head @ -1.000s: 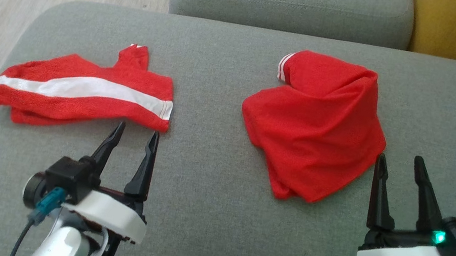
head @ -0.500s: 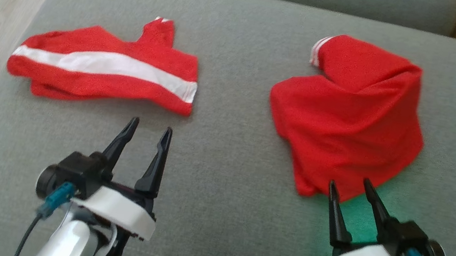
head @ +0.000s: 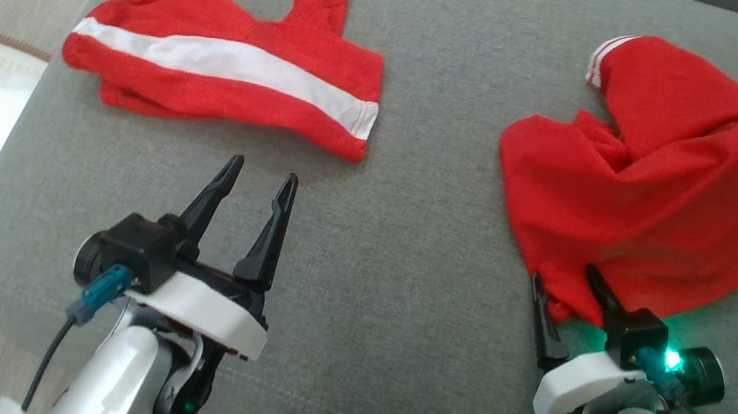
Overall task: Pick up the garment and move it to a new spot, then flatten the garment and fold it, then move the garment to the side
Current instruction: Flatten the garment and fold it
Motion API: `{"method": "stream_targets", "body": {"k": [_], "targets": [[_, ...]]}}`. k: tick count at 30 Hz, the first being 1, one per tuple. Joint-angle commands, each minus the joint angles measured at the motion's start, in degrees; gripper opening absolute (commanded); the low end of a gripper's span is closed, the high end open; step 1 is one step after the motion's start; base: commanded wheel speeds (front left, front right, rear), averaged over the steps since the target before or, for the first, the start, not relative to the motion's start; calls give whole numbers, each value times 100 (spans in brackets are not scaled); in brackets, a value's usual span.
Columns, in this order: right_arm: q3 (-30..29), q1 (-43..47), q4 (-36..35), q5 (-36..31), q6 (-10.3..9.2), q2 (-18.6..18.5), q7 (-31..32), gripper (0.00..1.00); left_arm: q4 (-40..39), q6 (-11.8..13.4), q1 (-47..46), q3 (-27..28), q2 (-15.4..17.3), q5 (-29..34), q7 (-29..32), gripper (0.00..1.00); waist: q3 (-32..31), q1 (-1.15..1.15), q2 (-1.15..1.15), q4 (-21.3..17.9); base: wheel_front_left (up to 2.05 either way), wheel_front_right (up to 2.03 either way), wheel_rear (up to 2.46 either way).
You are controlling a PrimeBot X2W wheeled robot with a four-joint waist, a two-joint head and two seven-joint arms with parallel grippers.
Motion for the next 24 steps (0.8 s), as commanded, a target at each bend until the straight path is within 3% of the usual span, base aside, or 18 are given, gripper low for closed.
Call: {"method": "stream_targets", "body": {"k": [1, 2, 10, 19, 24], "targets": [[99, -160, -78, -24, 43, -19, 6, 89, -161, -24, -237, 238, -1, 8, -70, 100, 31, -1, 0, 36, 0, 0, 0], [76, -189, -14, -75, 43, -19, 28, 0, -159, -22, -246, 246, -3, 4, -70, 100, 32, -1, 0, 40, 0, 0, 0], [235, -412, -27, 264, 43, -19, -153, 0, -124, 43, -196, 284, -8, -76, -70, 100, -241, -1, 0, -118, 0, 0, 0], [1414, -1369, -702, 1095, 43, -19, -203, 0, -23, 109, 14, 238, -9, -245, -70, 100, -845, -1, 0, -285, 0, 0, 0], [1913, -2257, -1241, 1984, 43, -19, -198, 0, 30, 154, 208, 357, -9, -284, -70, 100, -1158, -1, 0, -279, 0, 0, 0]]}}
